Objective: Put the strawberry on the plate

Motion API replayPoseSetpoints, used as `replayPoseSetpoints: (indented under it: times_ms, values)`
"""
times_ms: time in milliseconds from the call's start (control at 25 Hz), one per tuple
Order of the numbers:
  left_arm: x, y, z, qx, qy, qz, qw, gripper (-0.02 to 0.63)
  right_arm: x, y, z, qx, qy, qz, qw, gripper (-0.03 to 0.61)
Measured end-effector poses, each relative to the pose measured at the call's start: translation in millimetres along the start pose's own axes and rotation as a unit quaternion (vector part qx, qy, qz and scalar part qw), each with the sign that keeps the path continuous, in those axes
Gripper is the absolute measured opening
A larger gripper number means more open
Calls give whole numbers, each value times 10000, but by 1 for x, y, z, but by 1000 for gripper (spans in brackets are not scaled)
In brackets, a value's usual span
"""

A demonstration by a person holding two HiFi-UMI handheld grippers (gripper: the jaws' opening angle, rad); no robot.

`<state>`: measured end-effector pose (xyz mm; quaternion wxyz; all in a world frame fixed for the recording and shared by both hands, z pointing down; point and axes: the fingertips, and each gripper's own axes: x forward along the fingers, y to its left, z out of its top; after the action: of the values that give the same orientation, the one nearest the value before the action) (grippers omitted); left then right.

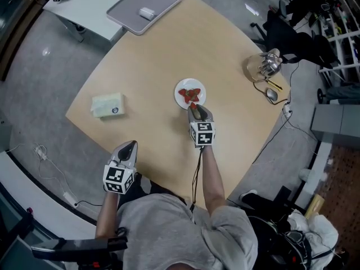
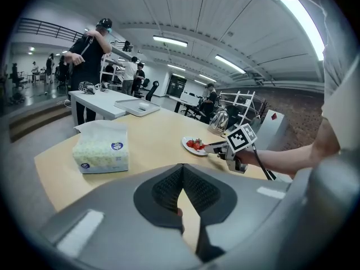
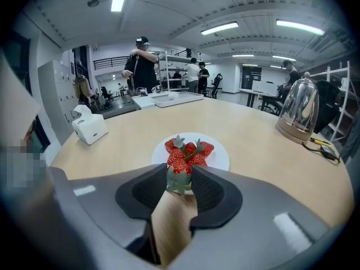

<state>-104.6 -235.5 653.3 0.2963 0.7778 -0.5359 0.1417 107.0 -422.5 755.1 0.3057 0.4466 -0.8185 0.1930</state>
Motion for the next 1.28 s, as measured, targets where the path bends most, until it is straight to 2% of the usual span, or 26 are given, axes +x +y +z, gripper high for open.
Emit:
replayPoseSetpoints:
  times_ms: [360, 880, 1120, 1280]
  values:
    - [4, 4, -3, -68, 63, 54, 9999, 20, 16, -1, -4, -77, 210, -18, 9997, 141]
    - [3, 10, -5, -105, 63, 56, 9999, 20, 23, -1, -4, -14, 198, -37, 9998, 144]
    - [3, 9, -5, -84, 43, 27, 10000, 20, 22, 3, -4, 38, 174, -16, 9998, 188]
    - [1, 8, -4, -67, 17, 0, 10000, 20, 18, 4, -1, 27, 125, -54, 9999, 193]
